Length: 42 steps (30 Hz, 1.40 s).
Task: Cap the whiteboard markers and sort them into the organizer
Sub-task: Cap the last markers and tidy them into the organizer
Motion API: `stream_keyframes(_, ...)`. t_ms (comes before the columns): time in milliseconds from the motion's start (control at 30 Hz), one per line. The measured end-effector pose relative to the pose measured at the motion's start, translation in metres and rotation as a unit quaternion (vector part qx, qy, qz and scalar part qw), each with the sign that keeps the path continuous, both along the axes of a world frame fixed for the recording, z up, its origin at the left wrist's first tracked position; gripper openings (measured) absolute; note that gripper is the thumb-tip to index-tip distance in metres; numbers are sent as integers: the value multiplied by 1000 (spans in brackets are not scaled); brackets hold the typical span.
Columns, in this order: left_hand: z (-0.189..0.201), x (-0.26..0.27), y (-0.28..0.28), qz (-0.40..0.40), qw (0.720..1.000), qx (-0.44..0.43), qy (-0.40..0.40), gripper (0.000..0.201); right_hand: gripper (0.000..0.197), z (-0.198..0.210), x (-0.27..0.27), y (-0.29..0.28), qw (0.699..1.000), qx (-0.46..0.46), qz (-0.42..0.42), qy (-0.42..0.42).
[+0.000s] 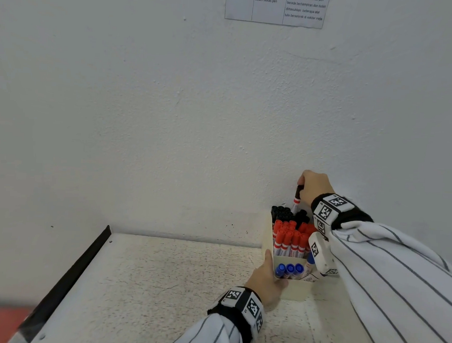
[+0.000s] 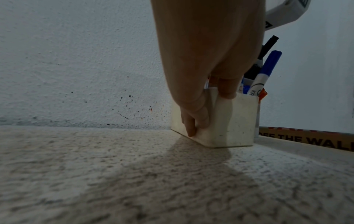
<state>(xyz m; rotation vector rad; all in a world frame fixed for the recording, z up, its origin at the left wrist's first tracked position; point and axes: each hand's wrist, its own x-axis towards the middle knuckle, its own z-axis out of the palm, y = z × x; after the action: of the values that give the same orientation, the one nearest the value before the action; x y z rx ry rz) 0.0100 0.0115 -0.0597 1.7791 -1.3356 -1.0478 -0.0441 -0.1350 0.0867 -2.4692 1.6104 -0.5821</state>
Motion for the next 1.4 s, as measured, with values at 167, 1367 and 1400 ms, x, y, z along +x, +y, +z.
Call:
stream_keyframes(167, -1, 0, -2, 2, 1000, 5, 0, 81, 39, 6, 1, 5, 998, 41, 9, 56)
stream_keyframes(1367, -2, -3, -1, 10, 1000, 19, -8, 79, 20, 30, -4, 11, 971, -85, 192, -118)
stream_keyframes(1400, -1, -4, -1, 10, 1000, 20, -8, 78, 20, 28, -4, 13, 970, -79, 198, -120)
